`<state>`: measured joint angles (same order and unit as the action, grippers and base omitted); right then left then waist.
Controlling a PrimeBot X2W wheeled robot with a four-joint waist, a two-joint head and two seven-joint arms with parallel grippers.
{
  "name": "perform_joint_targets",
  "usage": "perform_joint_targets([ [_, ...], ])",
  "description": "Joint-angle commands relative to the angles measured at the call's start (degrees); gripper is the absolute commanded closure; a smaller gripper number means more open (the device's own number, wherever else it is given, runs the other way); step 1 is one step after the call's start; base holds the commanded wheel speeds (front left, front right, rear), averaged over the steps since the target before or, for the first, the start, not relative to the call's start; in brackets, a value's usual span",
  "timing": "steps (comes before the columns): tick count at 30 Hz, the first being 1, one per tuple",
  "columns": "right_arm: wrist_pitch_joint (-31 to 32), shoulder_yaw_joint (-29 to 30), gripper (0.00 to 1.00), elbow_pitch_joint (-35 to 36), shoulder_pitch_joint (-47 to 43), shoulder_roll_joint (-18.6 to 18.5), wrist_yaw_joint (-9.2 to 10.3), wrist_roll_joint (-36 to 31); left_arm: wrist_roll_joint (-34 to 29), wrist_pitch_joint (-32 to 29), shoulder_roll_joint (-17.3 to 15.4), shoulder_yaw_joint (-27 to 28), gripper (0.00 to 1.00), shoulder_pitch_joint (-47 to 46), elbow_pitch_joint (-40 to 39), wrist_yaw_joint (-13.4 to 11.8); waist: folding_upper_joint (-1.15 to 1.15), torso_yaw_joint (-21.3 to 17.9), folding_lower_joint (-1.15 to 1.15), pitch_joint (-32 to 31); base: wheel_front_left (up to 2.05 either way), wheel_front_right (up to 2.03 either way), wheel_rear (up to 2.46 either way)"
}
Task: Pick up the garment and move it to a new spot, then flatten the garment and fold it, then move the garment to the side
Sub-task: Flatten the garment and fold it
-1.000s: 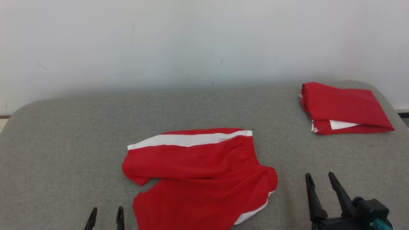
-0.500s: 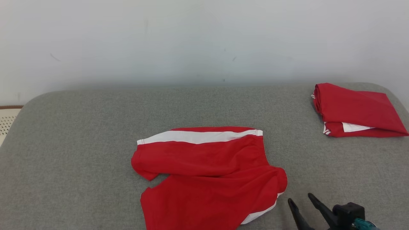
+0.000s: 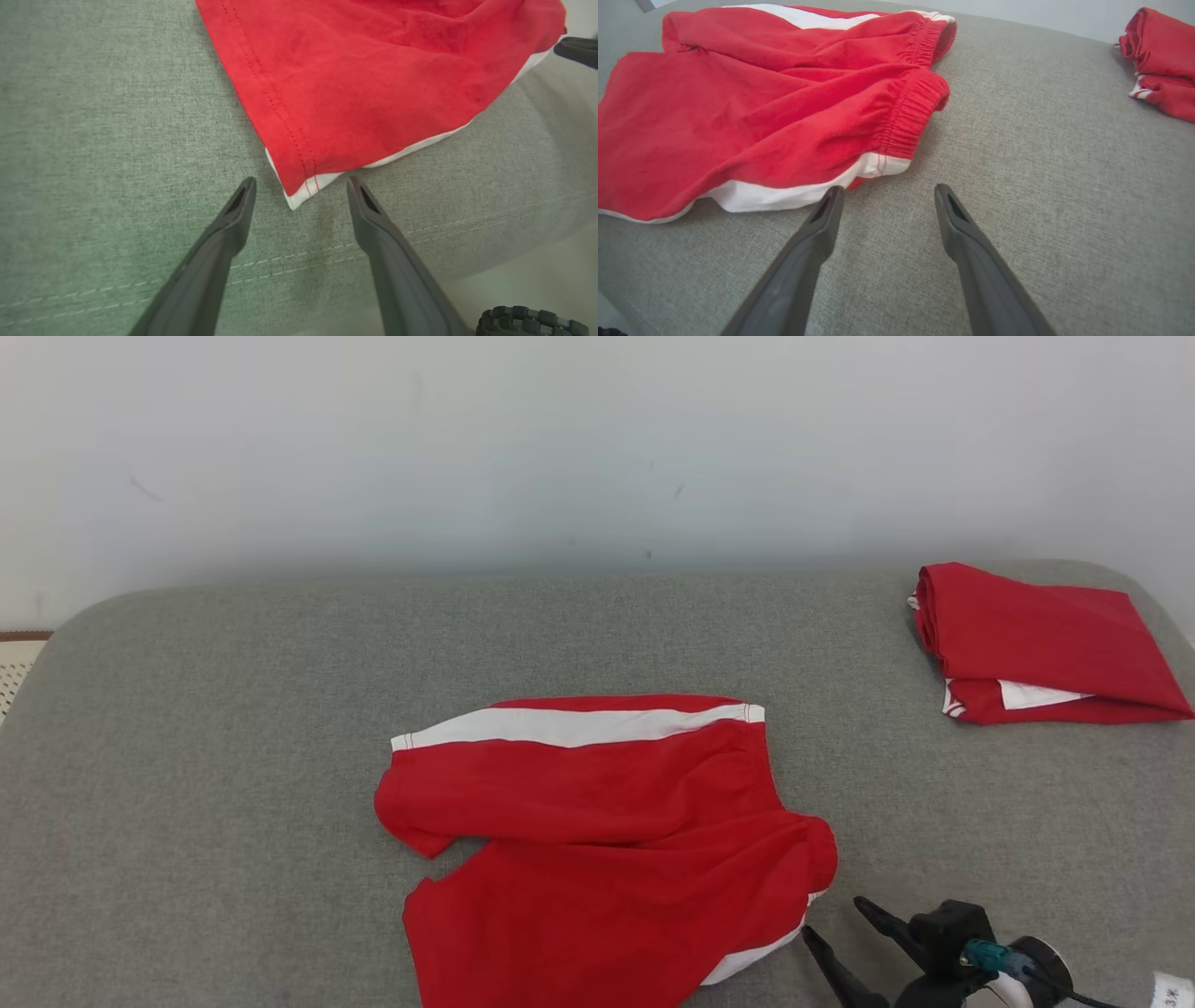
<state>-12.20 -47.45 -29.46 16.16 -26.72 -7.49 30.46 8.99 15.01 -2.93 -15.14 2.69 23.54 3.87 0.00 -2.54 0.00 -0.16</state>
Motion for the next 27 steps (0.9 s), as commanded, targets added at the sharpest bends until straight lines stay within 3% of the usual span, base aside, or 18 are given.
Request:
perform_joint_targets([
  [1,-0.5,-2.5,0.00,-1.7,2.4,0.4,-0.01,0.8,0.7,0.2,0.0,-0.9,0.00,-0.9,1.1,0.2,0.00,0.0,0.00,0.3,0.00,0.00,0.00],
  [13,-1.7,-14.9,0.00,-9.8,12.1,0.1,-0.01,6.7,1.8,0.2,0.0,-3.0,0.00,-4.1,3.5,-1.3,0.00,1.8,0.00,1.6,0.00,0.00,0.00],
  [17,-2.1,-18.8,0.00,-11.3,14.3,0.0,-0.01,9.8,3.0,0.2,0.0,-4.6,0.00,-5.5,4.9,-0.6,0.00,2.4,0.00,2.0,0.00,0.00,0.00],
  [18,-2.1,-19.7,0.00,-11.6,14.7,-0.1,-0.01,10.6,3.6,0.2,0.0,-5.0,0.30,-5.6,5.7,-0.5,0.00,2.6,0.00,2.1,0.00,0.00,0.00],
  [19,-2.2,-20.4,0.40,-11.8,15.0,-0.2,-0.01,11.4,4.0,0.2,0.0,-5.4,0.75,-6.0,6.3,-0.5,0.00,2.8,0.00,2.2,0.00,0.00,0.00],
  [20,-2.4,-21.1,0.91,-12.0,15.2,-0.2,-0.01,12.1,4.3,0.1,0.0,-5.6,1.00,-6.4,6.6,-0.5,0.00,2.9,0.00,2.3,0.00,0.00,0.00],
  [21,-2.5,-21.7,1.00,-12.1,15.5,-0.3,-0.01,12.7,4.5,0.1,0.0,-5.9,1.00,-6.7,6.8,-0.6,0.00,3.0,0.00,2.3,0.00,0.00,0.00],
  [27,-3.0,-23.3,1.00,-11.6,14.9,-1.1,-0.01,16.7,4.8,0.1,0.0,-6.0,1.00,-6.2,4.9,-1.1,0.00,3.3,0.00,2.0,0.00,0.00,0.00],
])
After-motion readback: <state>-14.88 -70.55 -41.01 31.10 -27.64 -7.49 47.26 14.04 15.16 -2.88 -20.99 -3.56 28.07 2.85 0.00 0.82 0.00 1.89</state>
